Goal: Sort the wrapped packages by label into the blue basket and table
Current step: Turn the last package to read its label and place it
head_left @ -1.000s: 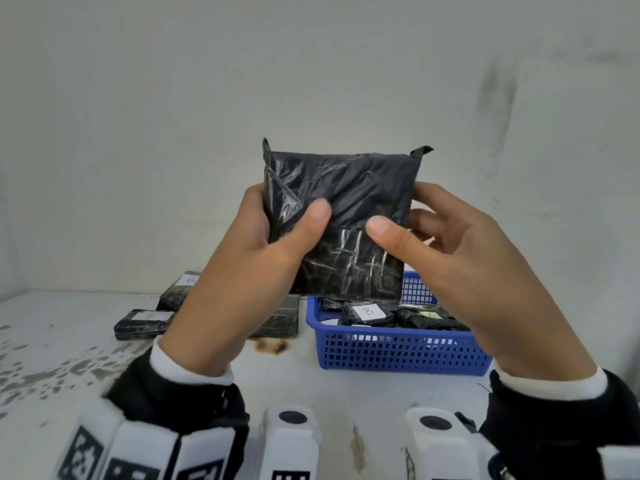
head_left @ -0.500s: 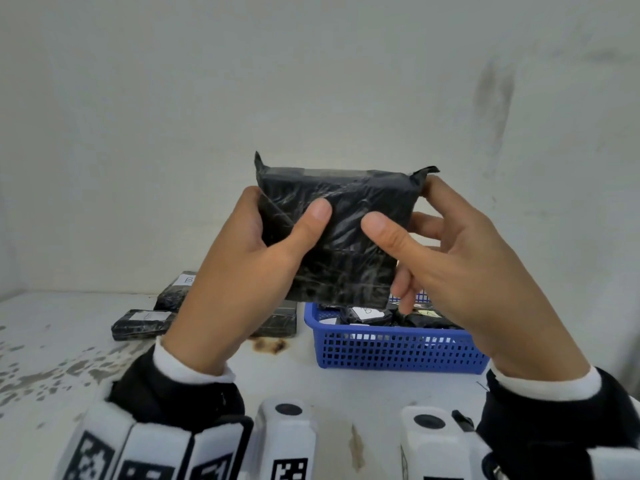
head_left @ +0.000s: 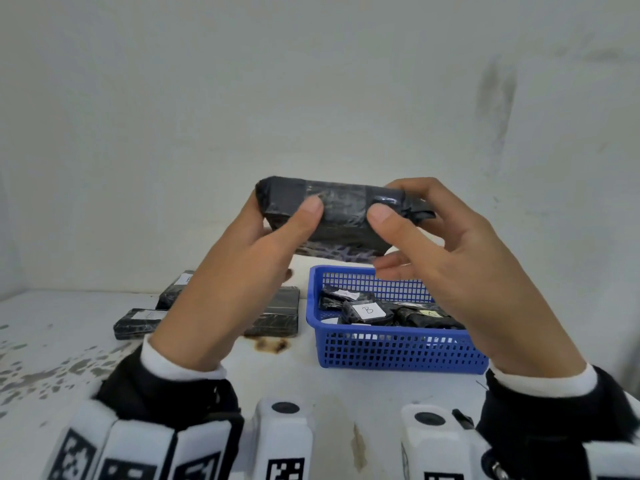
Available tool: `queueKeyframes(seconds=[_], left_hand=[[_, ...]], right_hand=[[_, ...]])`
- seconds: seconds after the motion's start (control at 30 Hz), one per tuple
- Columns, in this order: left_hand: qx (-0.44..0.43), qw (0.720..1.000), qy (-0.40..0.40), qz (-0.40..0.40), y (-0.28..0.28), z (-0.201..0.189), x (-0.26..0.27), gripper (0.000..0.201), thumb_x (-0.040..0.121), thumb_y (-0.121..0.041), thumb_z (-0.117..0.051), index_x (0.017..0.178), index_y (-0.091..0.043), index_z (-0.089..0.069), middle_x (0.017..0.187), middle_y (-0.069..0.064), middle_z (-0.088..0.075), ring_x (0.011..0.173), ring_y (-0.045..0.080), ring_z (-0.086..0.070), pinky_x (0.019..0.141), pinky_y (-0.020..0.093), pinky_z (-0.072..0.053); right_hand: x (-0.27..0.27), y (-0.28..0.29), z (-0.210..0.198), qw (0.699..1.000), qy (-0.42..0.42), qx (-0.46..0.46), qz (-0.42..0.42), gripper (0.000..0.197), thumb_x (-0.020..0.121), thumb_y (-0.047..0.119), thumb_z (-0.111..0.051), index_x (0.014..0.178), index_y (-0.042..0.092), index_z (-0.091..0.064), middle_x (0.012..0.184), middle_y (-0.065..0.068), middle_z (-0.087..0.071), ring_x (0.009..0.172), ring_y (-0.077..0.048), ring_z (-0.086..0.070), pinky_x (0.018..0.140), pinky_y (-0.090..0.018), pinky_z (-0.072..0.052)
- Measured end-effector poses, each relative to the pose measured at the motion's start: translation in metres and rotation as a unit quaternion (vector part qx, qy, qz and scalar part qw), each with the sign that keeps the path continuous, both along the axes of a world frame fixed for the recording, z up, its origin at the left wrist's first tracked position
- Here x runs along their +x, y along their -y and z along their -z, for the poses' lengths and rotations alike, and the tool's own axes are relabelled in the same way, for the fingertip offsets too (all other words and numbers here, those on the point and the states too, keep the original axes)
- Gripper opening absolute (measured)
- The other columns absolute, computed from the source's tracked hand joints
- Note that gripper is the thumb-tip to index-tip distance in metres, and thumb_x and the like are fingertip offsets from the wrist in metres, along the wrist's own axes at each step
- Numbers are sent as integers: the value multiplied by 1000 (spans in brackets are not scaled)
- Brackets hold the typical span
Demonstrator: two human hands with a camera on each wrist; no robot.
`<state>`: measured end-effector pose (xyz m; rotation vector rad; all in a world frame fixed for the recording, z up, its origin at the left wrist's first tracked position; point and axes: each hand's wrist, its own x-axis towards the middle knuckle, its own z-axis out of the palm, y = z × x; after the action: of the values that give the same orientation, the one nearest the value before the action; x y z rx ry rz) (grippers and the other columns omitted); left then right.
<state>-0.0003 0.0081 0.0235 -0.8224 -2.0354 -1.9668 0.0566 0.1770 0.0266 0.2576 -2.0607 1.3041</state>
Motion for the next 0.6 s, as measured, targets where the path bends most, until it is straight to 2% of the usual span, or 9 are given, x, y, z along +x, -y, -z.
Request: queueKeyframes(seconds=[0.1,0.2,0.27,0.33,0.4,0.43,0.5,0.53,0.6], left_hand=[[-2,1000,-18,15,0,1,-3,26,85,-54,-64,102,-33,-65,104,-12,-72,103,9,-67,99,35,-49],[25,999,-11,29,-1,2,-6,27,95,-46,-50,105,-26,-64,106,-9,-71,108,10,-65,102,32,-48],[29,999,-14,31,-1,3,-6,24,99,-39,-44,102,-25,-64,106,-6,-69,111,14,-64,104,33,-46],[25,999,-25,22,-2,4,-7,27,97,-49,-47,101,-28,-63,106,-2,-68,110,18,-64,105,36,-46],[14,999,-39,10,-3,7,-9,34,85,-60,-45,100,-34,-62,106,0,-68,108,21,-64,105,42,-45],[9,999,-43,5,-3,7,-9,36,81,-62,-45,99,-36,-61,104,-2,-68,106,20,-65,104,43,-45],[0,999,-46,0,-4,6,-7,37,82,-71,-49,100,-40,-59,97,-11,-68,102,13,-66,100,41,-48],[-2,999,-49,0,-5,5,-5,38,81,-70,-51,101,-39,-58,94,-13,-68,100,11,-67,97,40,-51],[4,998,-58,-1,-5,4,-2,41,75,-62,-51,103,-33,-58,91,-13,-69,95,7,-68,90,39,-55]], right_hand=[[2,3,-1,1000,-15,3,6,34,73,62,-59,97,41,-71,96,14,-72,82,-46,-65,80,-57,-58],[2,2,-2,1000,-13,1,9,40,72,64,-56,95,37,-74,91,3,-73,83,-39,-67,84,-52,-59],[2,0,-2,1000,-14,0,8,41,71,64,-55,93,36,-75,89,3,-74,82,-32,-71,85,-47,-61],[2,2,-2,1000,-18,7,7,40,70,65,-56,92,38,-75,87,-1,-73,84,-42,-68,81,-54,-60],[2,4,0,999,-25,20,5,36,69,67,-58,90,42,-73,85,-3,-71,85,-52,-63,78,-60,-57],[1,5,0,999,-29,26,7,33,70,66,-59,89,43,-73,85,1,-71,84,-50,-64,78,-57,-58],[0,3,1,999,-28,32,11,30,72,64,-61,90,43,-71,90,10,-72,79,-36,-70,81,-44,-60],[1,2,1,999,-25,34,12,30,71,63,-62,91,43,-71,91,12,-72,77,-25,-71,78,-32,-60],[2,1,0,999,-18,49,16,28,72,59,-67,94,41,-70,94,12,-70,74,-5,-67,68,-9,-48]])
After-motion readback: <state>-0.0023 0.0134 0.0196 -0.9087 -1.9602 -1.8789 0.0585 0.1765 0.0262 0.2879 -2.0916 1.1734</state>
